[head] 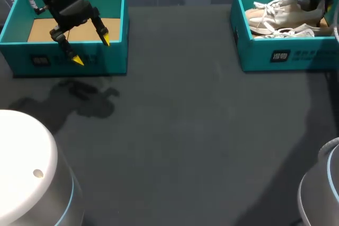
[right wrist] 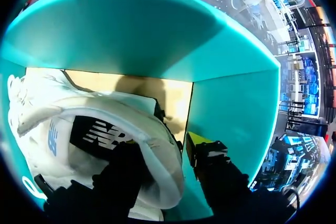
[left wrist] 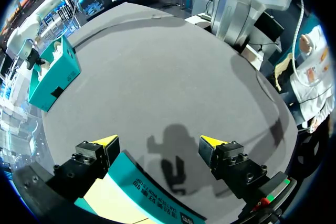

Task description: Take the shoe out of the shoebox, open the shoe tongue, remove and reinsert the insole, then place the shoe into the shoebox

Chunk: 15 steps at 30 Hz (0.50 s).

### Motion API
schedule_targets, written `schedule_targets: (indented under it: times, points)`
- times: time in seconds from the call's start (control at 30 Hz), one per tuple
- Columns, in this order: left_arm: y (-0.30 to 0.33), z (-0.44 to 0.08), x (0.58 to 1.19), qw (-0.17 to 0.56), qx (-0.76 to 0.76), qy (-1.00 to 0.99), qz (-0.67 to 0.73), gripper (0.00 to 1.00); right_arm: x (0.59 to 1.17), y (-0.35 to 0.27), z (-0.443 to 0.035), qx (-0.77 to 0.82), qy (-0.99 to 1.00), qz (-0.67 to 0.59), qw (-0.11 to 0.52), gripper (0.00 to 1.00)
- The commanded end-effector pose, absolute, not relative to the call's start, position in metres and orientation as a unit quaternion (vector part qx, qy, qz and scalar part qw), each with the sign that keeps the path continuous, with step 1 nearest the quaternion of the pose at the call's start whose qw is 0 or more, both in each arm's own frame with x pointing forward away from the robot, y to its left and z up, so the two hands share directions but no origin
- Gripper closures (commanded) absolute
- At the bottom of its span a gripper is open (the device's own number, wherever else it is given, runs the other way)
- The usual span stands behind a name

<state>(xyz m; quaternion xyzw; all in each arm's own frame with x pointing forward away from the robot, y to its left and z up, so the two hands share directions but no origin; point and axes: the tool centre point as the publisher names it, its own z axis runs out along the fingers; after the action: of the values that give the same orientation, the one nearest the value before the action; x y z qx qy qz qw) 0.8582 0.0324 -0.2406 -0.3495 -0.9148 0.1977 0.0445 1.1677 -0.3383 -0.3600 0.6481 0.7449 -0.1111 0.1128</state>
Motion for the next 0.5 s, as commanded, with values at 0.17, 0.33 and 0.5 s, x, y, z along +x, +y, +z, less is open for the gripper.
schedule_targets:
  times: [0.17,0.33,0.5]
  points:
    - [0.033,-0.24,0.858,0.044,-0.35,-0.915,0.197,0.0,1.172,-0.338,-0.355,0.652,0.743,-0.118,0.101,0.05]
    - [0.033,-0.24,0.858,0.044,-0.35,-0.915,0.197,0.0,1.167,-0.335,-0.346,0.655,0.741,-0.116,0.096,0.0]
    - [0.033,-0.24,0.858,0.044,-0.35,-0.915,0.197,0.0,1.16,-0.328,-0.329,0.658,0.739,-0.112,0.089,0.0]
